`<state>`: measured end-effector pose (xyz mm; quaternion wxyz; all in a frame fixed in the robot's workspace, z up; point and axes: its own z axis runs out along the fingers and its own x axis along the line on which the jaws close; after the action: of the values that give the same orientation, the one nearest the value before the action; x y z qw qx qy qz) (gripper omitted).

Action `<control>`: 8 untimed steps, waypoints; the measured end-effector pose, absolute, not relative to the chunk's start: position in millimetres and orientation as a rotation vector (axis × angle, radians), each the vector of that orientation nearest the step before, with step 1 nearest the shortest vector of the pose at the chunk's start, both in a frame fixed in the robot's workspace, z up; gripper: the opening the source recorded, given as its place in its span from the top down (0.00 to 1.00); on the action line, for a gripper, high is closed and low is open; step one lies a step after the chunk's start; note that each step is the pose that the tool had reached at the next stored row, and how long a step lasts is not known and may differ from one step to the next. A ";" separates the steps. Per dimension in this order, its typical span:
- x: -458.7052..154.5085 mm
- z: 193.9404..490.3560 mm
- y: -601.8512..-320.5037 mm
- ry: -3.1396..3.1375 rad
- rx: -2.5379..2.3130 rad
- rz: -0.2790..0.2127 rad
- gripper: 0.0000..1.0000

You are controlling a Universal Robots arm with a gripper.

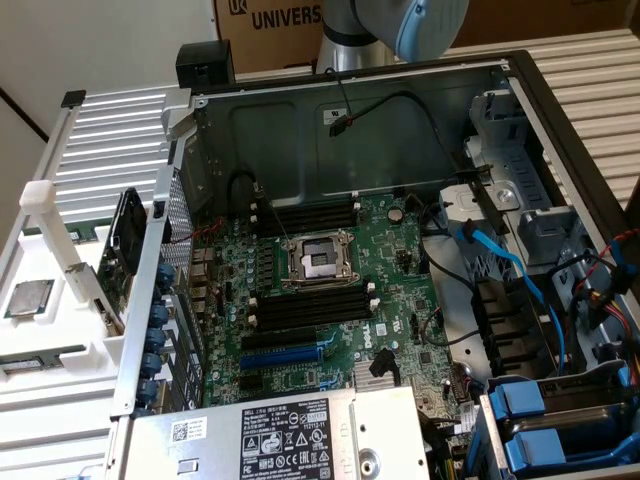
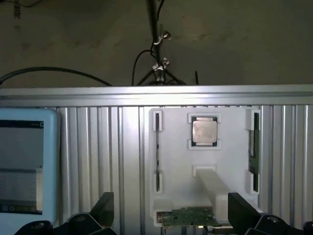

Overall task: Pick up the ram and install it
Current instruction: 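Pick up the ram and move it above insertion slot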

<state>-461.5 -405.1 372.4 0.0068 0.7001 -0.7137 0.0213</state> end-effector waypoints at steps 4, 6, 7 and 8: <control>-460.9 366.1 -411.7 -2.220 2.204 0.067 0.01; -459.2 363.0 -411.8 -2.219 2.206 0.070 0.01; -458.6 361.4 -411.7 -2.219 2.208 0.071 0.01; -458.5 360.4 -411.6 -2.220 2.210 0.074 0.01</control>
<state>-458.5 -411.6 360.4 0.0040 0.7052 -0.7086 0.0237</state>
